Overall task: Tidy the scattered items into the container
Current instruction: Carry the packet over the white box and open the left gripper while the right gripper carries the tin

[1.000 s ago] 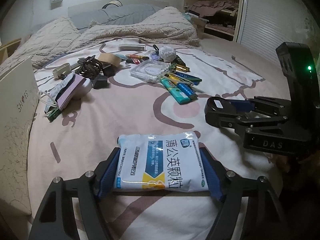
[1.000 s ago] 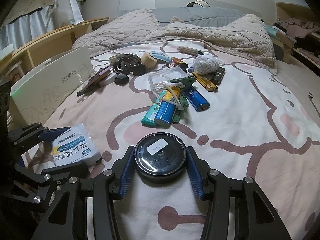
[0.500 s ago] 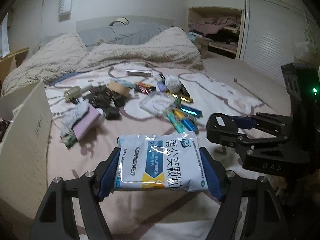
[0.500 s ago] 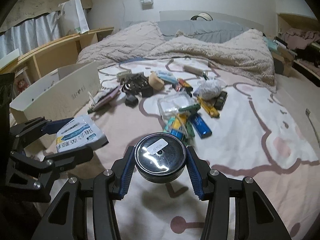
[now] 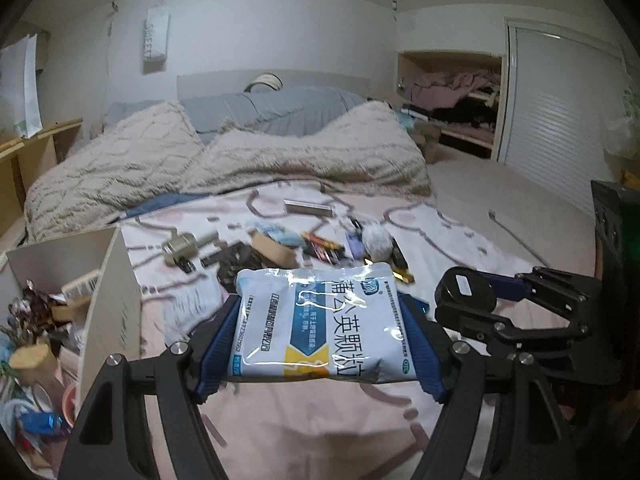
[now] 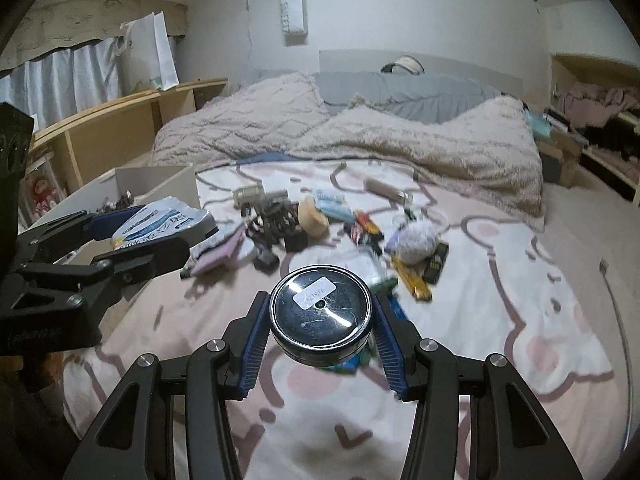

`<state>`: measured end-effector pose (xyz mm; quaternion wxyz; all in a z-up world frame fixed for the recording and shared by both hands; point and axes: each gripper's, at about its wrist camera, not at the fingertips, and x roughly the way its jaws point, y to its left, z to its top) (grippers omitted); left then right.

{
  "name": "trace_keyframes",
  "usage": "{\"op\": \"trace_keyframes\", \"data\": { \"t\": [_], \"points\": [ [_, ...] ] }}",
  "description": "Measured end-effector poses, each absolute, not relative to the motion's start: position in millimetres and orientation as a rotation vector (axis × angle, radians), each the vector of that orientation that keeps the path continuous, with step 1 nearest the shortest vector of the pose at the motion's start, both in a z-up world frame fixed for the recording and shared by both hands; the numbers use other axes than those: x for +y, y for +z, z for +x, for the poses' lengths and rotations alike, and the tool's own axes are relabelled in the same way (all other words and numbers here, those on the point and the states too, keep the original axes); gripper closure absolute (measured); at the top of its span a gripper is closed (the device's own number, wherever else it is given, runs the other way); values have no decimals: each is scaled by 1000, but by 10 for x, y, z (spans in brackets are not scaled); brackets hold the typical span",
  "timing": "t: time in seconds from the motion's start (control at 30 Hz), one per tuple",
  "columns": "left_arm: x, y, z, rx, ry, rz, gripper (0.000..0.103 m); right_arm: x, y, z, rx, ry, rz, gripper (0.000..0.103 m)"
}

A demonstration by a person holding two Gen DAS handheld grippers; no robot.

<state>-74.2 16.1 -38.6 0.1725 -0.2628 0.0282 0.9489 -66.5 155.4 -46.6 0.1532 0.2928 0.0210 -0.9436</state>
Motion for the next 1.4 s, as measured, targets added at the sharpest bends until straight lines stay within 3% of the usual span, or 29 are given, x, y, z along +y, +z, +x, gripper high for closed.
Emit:
{"op": "trace_keyframes", "data": {
  "t": [0.67,1.4],
  "points": [
    [-489,263,-957,-4,2860,-592,27,1013,104,-910,74,-2673,687,52],
    [-1694,102,-929,-168,3088,-692,27,124,183,-1114,94,-2505,727,52]
  ]
}}
